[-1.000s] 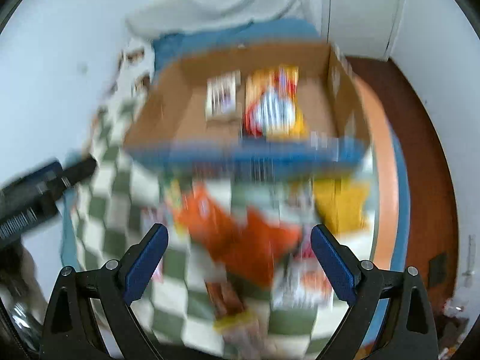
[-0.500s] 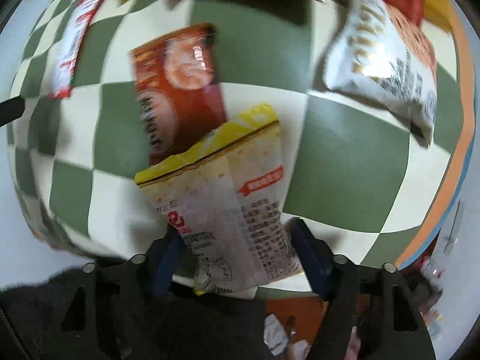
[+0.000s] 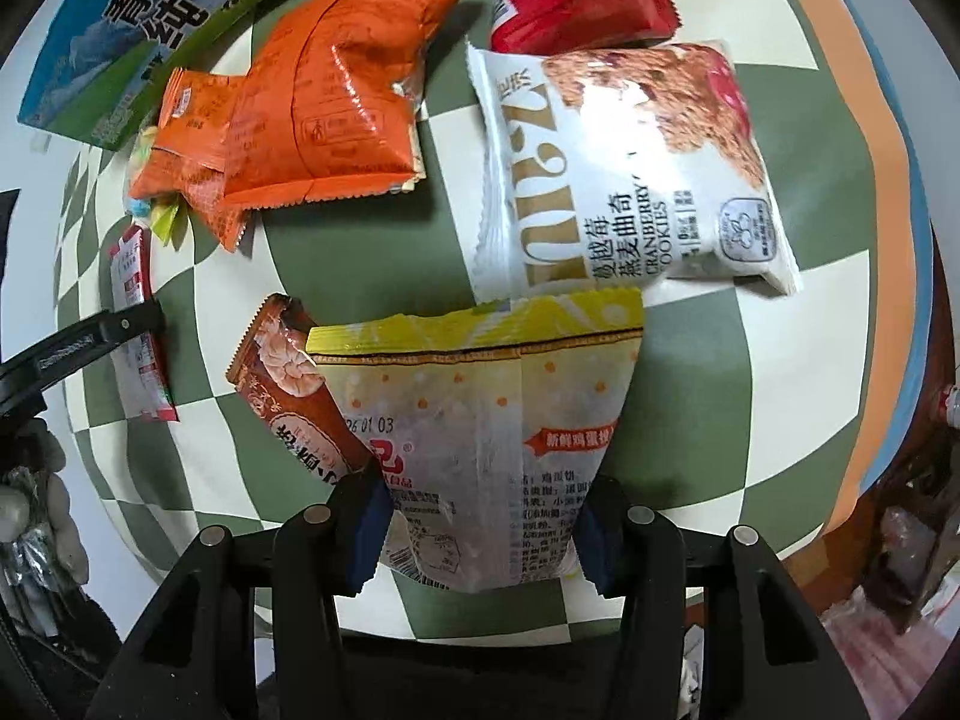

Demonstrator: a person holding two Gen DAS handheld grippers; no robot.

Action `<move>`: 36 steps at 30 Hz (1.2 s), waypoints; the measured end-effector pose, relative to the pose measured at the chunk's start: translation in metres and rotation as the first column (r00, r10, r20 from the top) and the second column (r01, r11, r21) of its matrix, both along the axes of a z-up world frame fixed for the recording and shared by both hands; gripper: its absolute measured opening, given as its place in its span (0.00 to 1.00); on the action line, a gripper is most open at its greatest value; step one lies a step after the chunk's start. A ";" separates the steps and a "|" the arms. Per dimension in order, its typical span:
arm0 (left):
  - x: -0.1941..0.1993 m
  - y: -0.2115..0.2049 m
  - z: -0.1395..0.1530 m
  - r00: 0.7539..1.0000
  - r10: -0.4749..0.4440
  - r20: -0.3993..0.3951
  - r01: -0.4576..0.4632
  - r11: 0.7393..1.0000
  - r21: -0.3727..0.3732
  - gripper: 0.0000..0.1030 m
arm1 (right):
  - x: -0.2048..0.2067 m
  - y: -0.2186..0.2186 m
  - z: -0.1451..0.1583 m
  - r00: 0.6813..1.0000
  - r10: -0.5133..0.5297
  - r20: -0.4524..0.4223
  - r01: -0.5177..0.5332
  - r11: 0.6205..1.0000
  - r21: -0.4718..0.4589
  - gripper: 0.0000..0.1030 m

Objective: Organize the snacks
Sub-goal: 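Grasp the red-white spicy strip packet with the left tool while the right tool grasps the yellow-white bread bag, then carry both packets into the box and release them beside the others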

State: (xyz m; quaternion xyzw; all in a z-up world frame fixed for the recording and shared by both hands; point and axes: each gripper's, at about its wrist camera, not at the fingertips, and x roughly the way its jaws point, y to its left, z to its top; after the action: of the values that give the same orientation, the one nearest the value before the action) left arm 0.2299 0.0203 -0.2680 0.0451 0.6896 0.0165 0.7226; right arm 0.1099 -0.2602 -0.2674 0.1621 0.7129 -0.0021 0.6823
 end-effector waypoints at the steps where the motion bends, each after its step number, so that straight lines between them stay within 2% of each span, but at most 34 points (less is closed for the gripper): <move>1: -0.004 0.001 0.001 1.000 0.000 0.010 0.000 1.000 0.000 0.49 | -0.001 0.000 0.000 1.000 0.005 0.000 -0.005 1.000 -0.002 0.54; 3: -0.019 0.004 0.004 1.000 0.006 0.017 -0.006 1.000 -0.004 0.47 | 0.006 0.005 -0.001 1.000 0.009 -0.003 -0.009 1.000 -0.002 0.54; 8: -0.064 0.015 -0.003 0.996 0.058 -0.071 -0.063 0.995 -0.071 0.46 | 0.006 0.014 -0.001 1.000 0.029 -0.011 -0.029 1.000 -0.001 0.56; 9: -0.070 0.016 -0.006 0.994 0.061 -0.089 -0.069 0.994 -0.086 0.49 | 0.007 0.016 -0.002 0.999 0.032 -0.012 -0.032 0.999 0.003 0.60; 14: -0.076 0.019 -0.018 0.990 0.093 -0.108 -0.104 0.990 -0.097 0.52 | 0.011 0.043 -0.008 0.998 0.065 -0.019 -0.066 0.998 -0.017 0.68; 16: -0.076 0.021 -0.017 0.989 0.107 -0.099 -0.117 0.988 -0.101 0.49 | 0.010 0.049 -0.010 0.997 0.081 -0.021 -0.081 0.996 -0.032 0.68; 18: -0.074 0.025 -0.011 0.991 0.109 -0.082 -0.117 0.988 -0.102 0.45 | 0.008 0.051 -0.011 0.997 0.078 -0.013 -0.079 0.996 -0.041 0.61; 20: -0.074 0.029 -0.004 0.992 0.109 -0.067 -0.116 0.987 -0.112 0.43 | 0.006 0.049 -0.008 0.997 0.073 0.000 -0.073 0.997 -0.027 0.58; 25: -0.083 0.018 0.030 0.996 0.087 -0.017 -0.088 0.984 -0.152 0.42 | 0.007 0.042 0.013 0.997 0.073 0.025 -0.073 0.997 -0.002 0.54; 29: -0.085 0.003 0.071 0.997 0.058 0.041 -0.047 0.976 -0.212 0.42 | 0.012 0.042 0.043 0.995 0.072 0.068 -0.074 0.997 0.031 0.53; 33: -0.077 -0.014 0.119 0.993 0.033 0.114 0.001 0.959 -0.284 0.42 | 0.032 0.037 0.089 0.988 0.067 0.141 -0.079 0.994 0.081 0.53; 36: -0.043 -0.026 0.163 0.986 0.020 0.167 0.039 0.939 -0.343 0.42 | 0.060 0.026 0.128 0.977 0.062 0.204 -0.087 0.989 0.116 0.53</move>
State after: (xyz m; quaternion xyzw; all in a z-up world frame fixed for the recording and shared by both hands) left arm 0.1864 -0.0055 -0.1053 -0.0805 0.6184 -0.1044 0.7747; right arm 0.1701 -0.2342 -0.1398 0.1768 0.6453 0.0842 0.7384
